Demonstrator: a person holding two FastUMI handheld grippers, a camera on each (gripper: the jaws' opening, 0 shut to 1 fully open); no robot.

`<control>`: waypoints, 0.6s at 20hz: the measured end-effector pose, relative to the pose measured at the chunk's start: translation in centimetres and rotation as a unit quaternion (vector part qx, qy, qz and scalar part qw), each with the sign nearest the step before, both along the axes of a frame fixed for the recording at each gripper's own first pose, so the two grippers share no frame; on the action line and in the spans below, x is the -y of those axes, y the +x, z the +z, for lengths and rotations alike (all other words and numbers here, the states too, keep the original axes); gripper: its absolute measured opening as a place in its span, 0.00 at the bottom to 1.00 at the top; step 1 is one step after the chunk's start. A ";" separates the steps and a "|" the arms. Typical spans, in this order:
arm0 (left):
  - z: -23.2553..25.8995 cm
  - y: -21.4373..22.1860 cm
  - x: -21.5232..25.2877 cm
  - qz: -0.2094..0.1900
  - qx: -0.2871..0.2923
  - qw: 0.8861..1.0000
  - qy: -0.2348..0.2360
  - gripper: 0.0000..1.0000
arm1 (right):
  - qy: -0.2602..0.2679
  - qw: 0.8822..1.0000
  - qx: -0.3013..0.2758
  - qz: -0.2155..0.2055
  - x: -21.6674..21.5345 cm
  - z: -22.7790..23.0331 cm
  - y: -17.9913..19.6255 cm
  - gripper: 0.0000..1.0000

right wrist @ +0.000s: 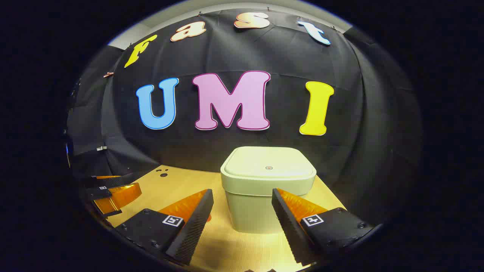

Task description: Press the lid of the desktop garbage bin to open it, pick up the crumpled paper on the desktop and throw it into the bin, then pick up the pop can on the desktop and drop it into the bin, and finally close the garbage bin lid.

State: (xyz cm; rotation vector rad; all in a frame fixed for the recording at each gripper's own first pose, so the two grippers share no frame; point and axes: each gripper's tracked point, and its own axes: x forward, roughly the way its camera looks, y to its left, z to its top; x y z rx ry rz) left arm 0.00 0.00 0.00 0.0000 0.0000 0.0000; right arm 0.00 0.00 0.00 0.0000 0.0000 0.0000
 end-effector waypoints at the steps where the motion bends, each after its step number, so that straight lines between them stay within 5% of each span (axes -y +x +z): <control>1: -0.1 0.0 0.0 0.001 -0.002 1.000 0.002 0.96 | 0.000 1.000 -0.001 0.000 0.1 -0.2 0.0 0.98; 12: -1.5 0.1 0.1 0.003 -0.015 1.000 0.009 0.95 | 0.000 1.000 -0.008 0.002 0.2 -0.8 -0.3 0.98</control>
